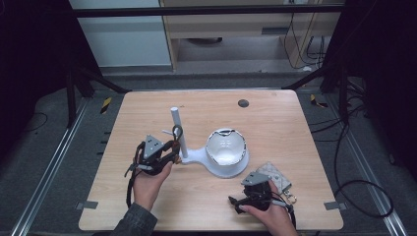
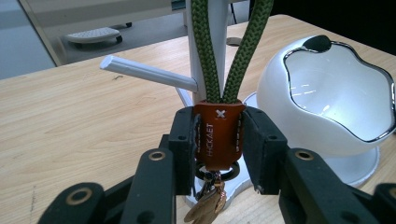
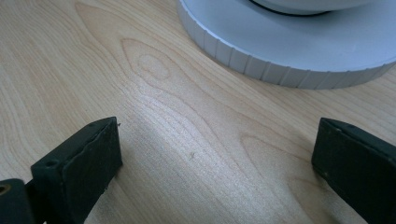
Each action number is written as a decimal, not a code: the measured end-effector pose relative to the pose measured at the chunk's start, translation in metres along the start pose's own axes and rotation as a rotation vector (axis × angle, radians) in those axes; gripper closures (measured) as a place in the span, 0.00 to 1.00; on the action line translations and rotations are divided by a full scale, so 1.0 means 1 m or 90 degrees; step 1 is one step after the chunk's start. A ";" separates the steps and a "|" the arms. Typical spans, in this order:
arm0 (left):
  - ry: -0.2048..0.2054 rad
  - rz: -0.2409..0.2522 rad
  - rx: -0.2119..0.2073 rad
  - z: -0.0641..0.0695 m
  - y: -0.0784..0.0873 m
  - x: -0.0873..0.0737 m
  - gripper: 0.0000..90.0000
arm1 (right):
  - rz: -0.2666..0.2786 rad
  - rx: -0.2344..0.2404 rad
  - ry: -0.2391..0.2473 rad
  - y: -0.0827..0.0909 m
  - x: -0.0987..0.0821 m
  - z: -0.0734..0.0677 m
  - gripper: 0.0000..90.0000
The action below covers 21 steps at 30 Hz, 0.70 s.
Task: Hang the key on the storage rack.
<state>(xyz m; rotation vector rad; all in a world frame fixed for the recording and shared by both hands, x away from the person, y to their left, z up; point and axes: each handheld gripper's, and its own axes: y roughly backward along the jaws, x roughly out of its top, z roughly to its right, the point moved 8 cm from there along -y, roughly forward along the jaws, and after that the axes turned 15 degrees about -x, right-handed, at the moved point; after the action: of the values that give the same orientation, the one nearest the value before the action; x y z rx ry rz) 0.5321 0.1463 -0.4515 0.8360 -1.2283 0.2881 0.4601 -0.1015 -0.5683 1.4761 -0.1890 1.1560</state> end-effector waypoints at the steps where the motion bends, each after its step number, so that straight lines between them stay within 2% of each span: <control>1: 0.000 0.000 0.000 0.000 0.000 0.000 0.73 | -0.001 0.000 -0.001 0.000 0.000 0.000 0.02; 21: 0.002 0.002 0.005 -0.004 -0.009 0.001 0.72 | 0.000 -0.001 0.000 0.000 0.000 0.000 0.02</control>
<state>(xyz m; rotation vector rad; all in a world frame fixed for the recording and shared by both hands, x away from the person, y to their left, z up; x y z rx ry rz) 0.5411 0.1429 -0.4544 0.8401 -1.2266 0.2977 0.4600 -0.1017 -0.5684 1.4751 -0.1890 1.1556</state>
